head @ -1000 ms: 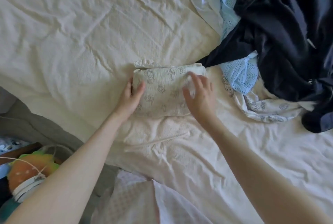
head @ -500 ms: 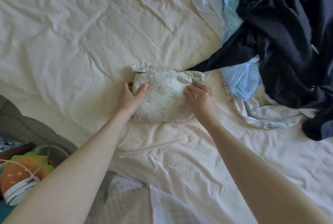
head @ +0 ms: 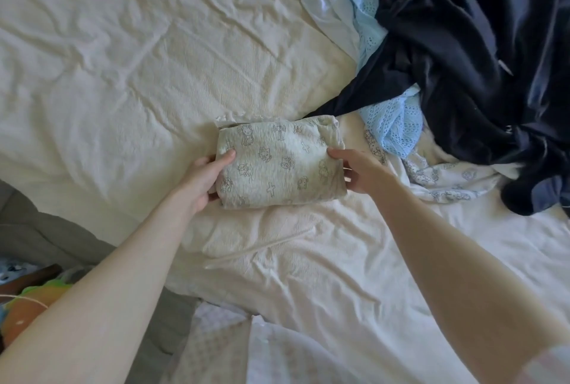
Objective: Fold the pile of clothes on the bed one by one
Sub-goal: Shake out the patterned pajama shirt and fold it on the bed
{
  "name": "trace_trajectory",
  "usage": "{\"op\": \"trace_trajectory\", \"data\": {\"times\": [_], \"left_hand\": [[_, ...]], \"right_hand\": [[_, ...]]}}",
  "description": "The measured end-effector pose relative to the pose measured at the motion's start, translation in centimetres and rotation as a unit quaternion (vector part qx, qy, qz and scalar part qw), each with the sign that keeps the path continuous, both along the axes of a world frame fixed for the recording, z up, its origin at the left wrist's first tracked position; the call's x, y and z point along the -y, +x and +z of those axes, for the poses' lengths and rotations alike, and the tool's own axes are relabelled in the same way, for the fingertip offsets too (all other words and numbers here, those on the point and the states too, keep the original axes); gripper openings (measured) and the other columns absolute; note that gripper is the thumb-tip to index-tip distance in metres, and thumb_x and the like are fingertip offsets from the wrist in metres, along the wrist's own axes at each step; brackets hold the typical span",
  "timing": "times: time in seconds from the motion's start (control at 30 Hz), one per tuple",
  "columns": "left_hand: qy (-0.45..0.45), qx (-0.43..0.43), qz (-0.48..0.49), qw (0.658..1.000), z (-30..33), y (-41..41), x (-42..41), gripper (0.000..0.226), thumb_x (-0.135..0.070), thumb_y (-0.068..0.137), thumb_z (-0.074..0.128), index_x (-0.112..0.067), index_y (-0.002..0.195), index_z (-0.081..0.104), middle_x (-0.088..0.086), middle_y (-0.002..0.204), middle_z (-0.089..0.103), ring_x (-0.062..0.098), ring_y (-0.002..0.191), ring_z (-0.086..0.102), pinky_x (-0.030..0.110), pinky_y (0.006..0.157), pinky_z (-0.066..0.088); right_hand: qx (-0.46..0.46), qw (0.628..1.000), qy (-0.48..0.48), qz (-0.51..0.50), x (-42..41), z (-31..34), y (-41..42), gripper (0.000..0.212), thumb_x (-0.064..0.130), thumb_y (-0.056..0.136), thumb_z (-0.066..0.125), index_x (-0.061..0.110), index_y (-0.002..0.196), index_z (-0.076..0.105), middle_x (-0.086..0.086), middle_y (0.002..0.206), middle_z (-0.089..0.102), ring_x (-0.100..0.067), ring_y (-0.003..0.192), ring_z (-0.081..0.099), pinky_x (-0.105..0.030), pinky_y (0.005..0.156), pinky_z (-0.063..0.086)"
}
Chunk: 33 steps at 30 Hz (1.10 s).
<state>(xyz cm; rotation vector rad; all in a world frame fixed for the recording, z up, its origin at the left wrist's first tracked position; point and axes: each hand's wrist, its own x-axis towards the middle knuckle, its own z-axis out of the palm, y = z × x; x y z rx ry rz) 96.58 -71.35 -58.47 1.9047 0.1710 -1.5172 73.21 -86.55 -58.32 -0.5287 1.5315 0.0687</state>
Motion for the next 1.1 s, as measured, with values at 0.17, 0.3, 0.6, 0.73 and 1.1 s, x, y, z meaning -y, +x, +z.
{"op": "trace_trajectory", "data": {"times": [0.17,0.3,0.6,0.73,1.1], "left_hand": [[0.014,-0.017,0.007,1.000,3.3,-1.0,-3.4,0.022,-0.034,0.083,0.069,-0.015,0.093,0.063,0.005,0.098,0.066,0.023,0.087,0.061,0.034,0.067,0.049],[0.022,-0.026,0.014,0.999,6.5,-2.2,-7.3,0.020,-0.030,0.083,0.070,-0.013,0.090,0.062,0.008,0.096,0.066,0.024,0.086,0.062,0.037,0.075,0.051],[-0.033,-0.015,-0.048,0.998,14.5,-5.7,-14.5,0.026,-0.032,0.080,0.071,-0.017,0.099,0.064,0.007,0.099,0.067,0.024,0.088,0.062,0.041,0.082,0.048],[-0.073,0.011,-0.084,0.994,17.8,-8.5,-17.0,0.031,-0.033,0.079,0.071,-0.013,0.103,0.067,0.006,0.087,0.072,0.024,0.084,0.064,0.041,0.076,0.050],[-0.090,-0.033,-0.292,0.952,23.0,-21.2,-21.4,0.017,-0.034,0.083,0.067,-0.026,0.098,0.069,-0.002,0.095,0.074,0.022,0.098,0.064,0.047,0.087,0.051]], "right_hand": [[0.020,0.999,0.026,0.007,-2.9,2.5,-1.6,0.025,0.019,0.079,0.076,0.006,0.096,0.065,-0.006,0.091,0.068,-0.021,0.077,0.069,-0.032,0.062,0.055],[0.039,0.998,0.041,-0.001,-7.5,4.8,-3.1,0.031,0.022,0.079,0.076,0.005,0.102,0.062,-0.008,0.099,0.066,-0.023,0.085,0.067,-0.033,0.066,0.055],[0.113,0.989,0.033,-0.085,-17.8,11.6,-9.3,0.024,0.023,0.083,0.071,0.009,0.101,0.062,-0.006,0.085,0.065,-0.021,0.075,0.065,-0.030,0.059,0.053],[0.157,0.981,-0.017,-0.109,-22.1,15.3,-13.6,0.019,0.023,0.086,0.066,0.012,0.100,0.063,-0.004,0.081,0.067,-0.019,0.073,0.066,-0.031,0.063,0.053],[0.142,0.948,-0.118,-0.261,-37.8,22.8,-27.9,0.022,0.025,0.090,0.061,0.014,0.109,0.065,-0.004,0.087,0.067,-0.020,0.081,0.063,-0.033,0.074,0.050]]}}
